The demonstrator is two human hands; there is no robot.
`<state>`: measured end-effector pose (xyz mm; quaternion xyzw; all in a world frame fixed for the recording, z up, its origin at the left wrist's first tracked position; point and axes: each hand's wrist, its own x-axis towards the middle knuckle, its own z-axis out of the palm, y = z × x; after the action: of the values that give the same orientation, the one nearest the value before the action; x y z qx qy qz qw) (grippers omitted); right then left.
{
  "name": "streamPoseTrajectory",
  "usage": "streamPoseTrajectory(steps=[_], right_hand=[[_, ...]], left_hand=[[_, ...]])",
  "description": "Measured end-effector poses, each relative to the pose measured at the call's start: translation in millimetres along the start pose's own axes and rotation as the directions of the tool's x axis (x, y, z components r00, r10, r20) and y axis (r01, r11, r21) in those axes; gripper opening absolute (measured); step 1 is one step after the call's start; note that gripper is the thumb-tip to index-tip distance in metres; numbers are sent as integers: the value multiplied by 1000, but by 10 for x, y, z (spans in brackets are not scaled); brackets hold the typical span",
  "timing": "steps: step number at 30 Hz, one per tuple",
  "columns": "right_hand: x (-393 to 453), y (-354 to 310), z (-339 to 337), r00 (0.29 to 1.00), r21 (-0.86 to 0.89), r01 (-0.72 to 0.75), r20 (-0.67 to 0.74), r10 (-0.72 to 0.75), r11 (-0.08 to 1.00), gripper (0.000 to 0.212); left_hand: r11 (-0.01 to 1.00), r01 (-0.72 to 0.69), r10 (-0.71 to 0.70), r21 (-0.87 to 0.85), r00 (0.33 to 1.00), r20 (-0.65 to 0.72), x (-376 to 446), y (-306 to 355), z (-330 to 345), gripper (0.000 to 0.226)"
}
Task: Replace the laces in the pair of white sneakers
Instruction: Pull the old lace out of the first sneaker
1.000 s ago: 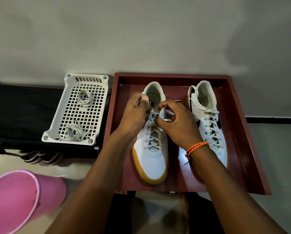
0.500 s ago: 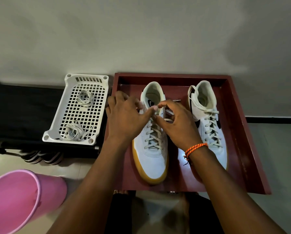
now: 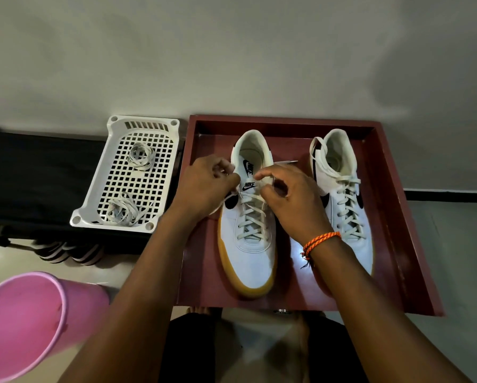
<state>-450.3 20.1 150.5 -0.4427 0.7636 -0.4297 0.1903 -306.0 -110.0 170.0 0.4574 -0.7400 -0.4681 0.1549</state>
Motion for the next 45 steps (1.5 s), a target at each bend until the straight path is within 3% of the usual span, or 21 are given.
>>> streamPoseTrajectory(steps=[3,6,10,15,20,23,27,30,34,40,45], right_hand=[[-28,-52,52,997,-162,77,-4,-79,984,14],[-76,-147,118,988,-341,151,44,-145,928,12],[-119,-228,187,991,-413,136,68,-118,900,7],[-68,-193,146,994,-259,111,35,-105,960,5],[26,-149,13,981,-52,18,-191,-28,998,21],[3,-159,-5,972,-140,50,-219,-80,989,20],[-101,-286,54,977,-359,175,-53,-207,917,18],[-142,-305,161,979,-485,193,42,-198,853,11],[-125,-259,185,981,-450,175,0,-196,876,14],[28,-222,-53,951,-233,124,-251,-183,964,14],[-64,-258,-3,971,-277,183,-100,-217,943,20]], left_hand=[[998,43,-40,-54,998,58,6,-7,-24,16],[990,64,-49,-124,992,120,-5,9,-34,15],[978,74,-42,-196,986,163,-6,13,-34,14],[973,83,-46,-214,984,174,-10,9,-52,12],[966,93,-51,-241,984,172,-15,24,-75,12],[965,82,-43,-249,986,161,3,8,-48,12],[965,71,-30,-254,986,162,20,0,-54,14],[963,70,-28,-260,986,165,23,5,-59,14],[964,67,-26,-258,987,162,18,18,-63,14],[961,78,-38,-264,987,154,5,23,-70,13],[960,89,-49,-266,987,154,6,23,-65,13]])
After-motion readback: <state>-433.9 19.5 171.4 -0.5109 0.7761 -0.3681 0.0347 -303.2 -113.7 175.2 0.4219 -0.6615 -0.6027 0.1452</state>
